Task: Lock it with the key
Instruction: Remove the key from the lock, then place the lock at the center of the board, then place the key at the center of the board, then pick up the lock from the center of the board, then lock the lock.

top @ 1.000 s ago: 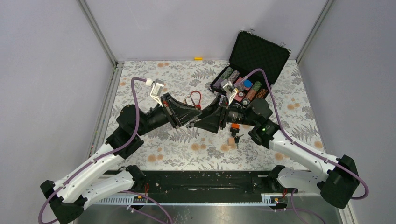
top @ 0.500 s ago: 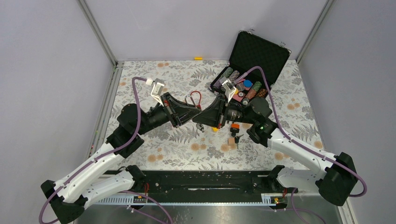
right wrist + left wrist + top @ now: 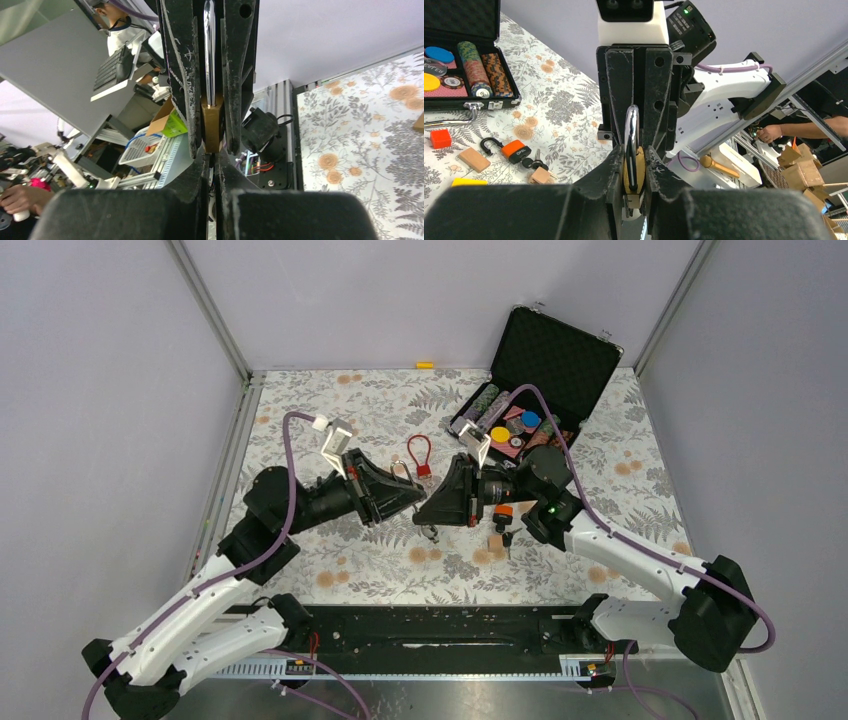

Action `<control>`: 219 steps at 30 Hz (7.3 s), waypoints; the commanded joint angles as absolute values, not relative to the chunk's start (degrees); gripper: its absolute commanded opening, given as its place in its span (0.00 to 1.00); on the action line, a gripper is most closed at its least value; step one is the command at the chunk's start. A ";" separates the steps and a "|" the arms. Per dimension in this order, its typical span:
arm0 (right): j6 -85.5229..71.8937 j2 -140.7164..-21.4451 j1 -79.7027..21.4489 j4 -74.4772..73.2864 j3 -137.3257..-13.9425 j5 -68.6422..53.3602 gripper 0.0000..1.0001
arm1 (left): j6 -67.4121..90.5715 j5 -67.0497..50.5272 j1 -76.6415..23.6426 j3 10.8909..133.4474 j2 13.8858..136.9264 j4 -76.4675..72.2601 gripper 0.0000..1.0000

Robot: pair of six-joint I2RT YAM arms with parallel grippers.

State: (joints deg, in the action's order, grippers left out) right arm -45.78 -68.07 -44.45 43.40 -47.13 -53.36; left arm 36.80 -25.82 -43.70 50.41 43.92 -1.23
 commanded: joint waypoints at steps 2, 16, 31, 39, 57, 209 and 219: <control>-45.18 -67.32 -44.08 39.20 -46.62 -61.02 0.00 | 34.67 -18.55 -40.78 53.83 38.61 -9.68 0.00; -32.40 -66.14 -44.51 14.85 -46.85 -29.66 0.00 | 34.13 -2.43 -40.65 54.08 43.12 11.53 0.00; -42.87 -84.29 -48.72 12.52 -43.77 -7.32 0.00 | 49.15 -5.24 -40.24 36.62 63.37 15.68 0.00; -48.19 -95.09 -54.14 9.27 -49.96 -2.28 0.00 | 50.53 -5.11 -40.07 31.75 67.98 12.96 0.15; -47.38 -88.94 -52.16 -9.03 -55.23 6.31 0.52 | 47.04 -0.26 -37.97 33.23 61.41 22.13 0.56; -15.18 -37.36 -39.76 5.40 -42.30 -43.51 0.74 | 6.05 -47.52 -48.78 58.45 51.50 17.63 0.00; -17.83 -40.78 -39.81 10.75 -42.66 -50.46 0.62 | 7.48 -50.67 -48.75 57.94 51.83 14.49 0.00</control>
State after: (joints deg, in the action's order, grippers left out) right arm -16.53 -39.66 -39.99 5.37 -42.35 -46.74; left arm 7.38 -46.85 -49.04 55.09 51.88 20.84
